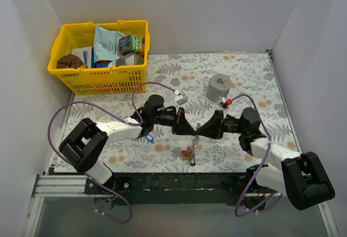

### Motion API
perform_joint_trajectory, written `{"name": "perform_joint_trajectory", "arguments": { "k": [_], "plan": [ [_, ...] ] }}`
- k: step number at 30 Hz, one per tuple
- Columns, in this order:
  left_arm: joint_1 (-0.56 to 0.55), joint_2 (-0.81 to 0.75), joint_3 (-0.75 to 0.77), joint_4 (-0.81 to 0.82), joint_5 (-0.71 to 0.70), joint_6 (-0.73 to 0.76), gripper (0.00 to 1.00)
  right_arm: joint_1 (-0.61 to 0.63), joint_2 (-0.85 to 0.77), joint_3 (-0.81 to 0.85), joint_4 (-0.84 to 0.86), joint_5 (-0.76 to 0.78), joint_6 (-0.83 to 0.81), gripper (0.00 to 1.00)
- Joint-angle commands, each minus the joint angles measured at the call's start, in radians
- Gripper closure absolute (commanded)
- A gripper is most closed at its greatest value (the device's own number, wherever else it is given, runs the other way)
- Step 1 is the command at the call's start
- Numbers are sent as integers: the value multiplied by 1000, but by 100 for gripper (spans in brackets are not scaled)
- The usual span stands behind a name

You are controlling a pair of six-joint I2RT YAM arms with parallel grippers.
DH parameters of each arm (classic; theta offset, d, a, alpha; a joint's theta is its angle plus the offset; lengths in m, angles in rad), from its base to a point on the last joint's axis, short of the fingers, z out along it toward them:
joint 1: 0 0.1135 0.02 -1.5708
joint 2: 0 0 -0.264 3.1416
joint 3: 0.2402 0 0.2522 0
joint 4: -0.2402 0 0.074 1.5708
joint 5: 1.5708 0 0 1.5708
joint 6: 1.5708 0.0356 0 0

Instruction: Put the keys on the keyring

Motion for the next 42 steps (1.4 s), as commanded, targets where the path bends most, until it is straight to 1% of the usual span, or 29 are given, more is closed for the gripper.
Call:
{"name": "perform_joint_trajectory", "arguments": {
  "k": [1,2,3,4,5,7,9,12,16,19,23,32,35,37,39,42],
  "plan": [
    [-8,-54,10,-9,-37,19,100,2,-18,62,55,-1,24,65],
    [-8,-58,7,-6,-44,22,100,0,-23,63,55,30,50,43],
    [-8,-66,4,3,-50,25,100,-3,-28,68,55,36,63,36],
    [-10,-72,-7,9,-56,27,100,-3,-40,68,79,36,76,32],
    [-10,-78,-12,13,-62,30,100,-4,-47,68,92,48,104,25],
    [-11,-95,-27,27,-80,39,100,-9,-78,69,109,67,125,19],
    [-11,-104,-41,41,-91,44,100,-15,-98,77,103,78,129,18],
    [-11,-118,-62,66,-99,51,100,-21,-127,100,31,91,107,16],
    [-13,-136,-73,60,-114,86,100,-27,-146,114,-17,93,70,16],
    [-16,-164,-85,46,-137,140,100,-34,-150,114,-28,92,63,16],
    [-22,-237,-116,47,-163,220,100,-35,-150,116,-28,81,60,16],
    [-42,-394,-245,161,-173,415,100,-41,-152,125,-52,73,46,17],
    [-48,-434,-286,199,-121,497,100,-41,-155,126,-57,69,41,17],
    [-52,-471,-320,265,-105,542,100,-43,-160,128,-64,67,37,17],
    [-54,-497,-370,341,-107,554,100,-43,-163,131,-81,67,24,17],
    [-56,-537,-413,391,-100,597,100,-43,-169,134,-100,64,12,17]
  ]
}}
